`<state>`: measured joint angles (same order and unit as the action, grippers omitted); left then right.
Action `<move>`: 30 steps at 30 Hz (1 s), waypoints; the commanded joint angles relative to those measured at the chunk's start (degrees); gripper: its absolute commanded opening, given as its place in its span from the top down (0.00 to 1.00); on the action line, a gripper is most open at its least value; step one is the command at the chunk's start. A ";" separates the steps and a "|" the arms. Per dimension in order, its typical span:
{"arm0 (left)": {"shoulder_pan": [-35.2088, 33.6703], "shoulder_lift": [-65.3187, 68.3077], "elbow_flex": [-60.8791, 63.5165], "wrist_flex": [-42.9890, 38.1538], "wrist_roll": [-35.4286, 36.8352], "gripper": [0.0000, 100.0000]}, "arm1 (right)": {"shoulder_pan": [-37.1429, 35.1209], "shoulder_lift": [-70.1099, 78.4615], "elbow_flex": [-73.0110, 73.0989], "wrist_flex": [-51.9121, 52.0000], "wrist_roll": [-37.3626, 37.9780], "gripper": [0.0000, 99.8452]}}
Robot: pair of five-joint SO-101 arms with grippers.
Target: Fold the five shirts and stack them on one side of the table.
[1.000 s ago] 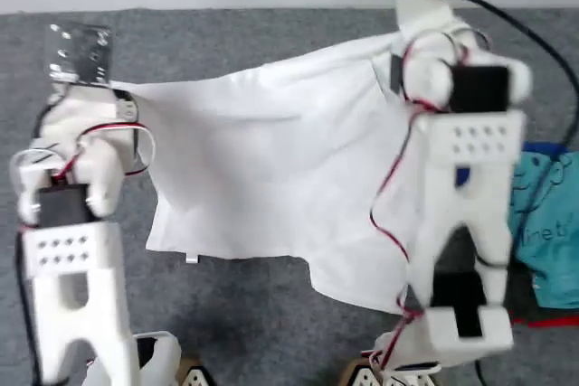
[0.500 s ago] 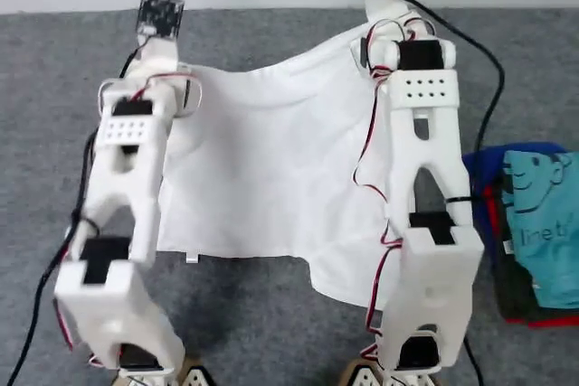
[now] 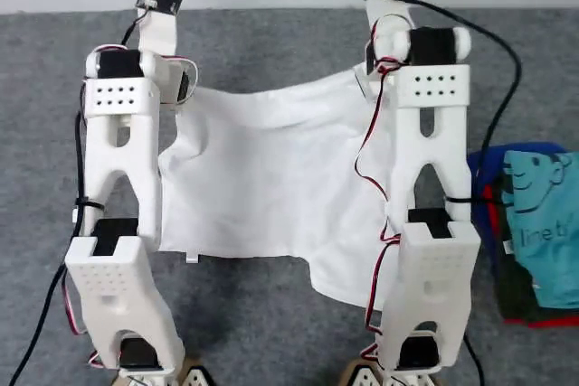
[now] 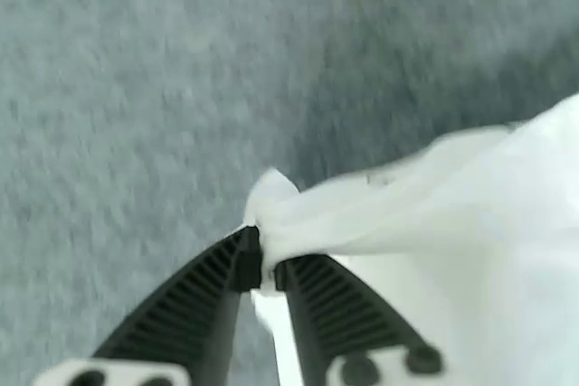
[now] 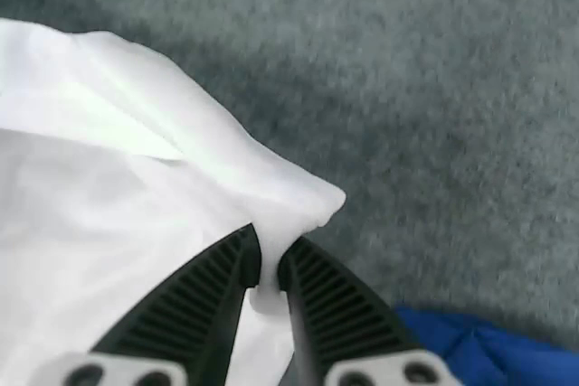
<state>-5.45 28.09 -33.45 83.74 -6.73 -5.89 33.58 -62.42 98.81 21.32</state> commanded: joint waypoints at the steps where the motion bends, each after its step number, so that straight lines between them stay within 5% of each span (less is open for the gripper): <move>1: 0.35 -0.62 -4.62 7.47 -2.46 0.98 | 2.59 -1.80 -4.31 4.26 -0.44 0.99; 7: -3.52 -0.62 -8.40 16.70 -3.25 0.98 | 3.65 -12.35 13.19 4.18 -0.18 0.99; 16: -2.99 -3.60 -6.29 16.97 -5.27 0.98 | 3.38 -33.27 45.71 0.40 2.46 0.99; 30: -1.05 -38.86 41.71 16.79 -10.64 0.98 | 3.56 -55.78 79.91 -8.48 6.59 0.99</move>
<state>-7.12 -2.59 0.22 99.38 -15.16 -2.99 -16.79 12.92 92.31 26.07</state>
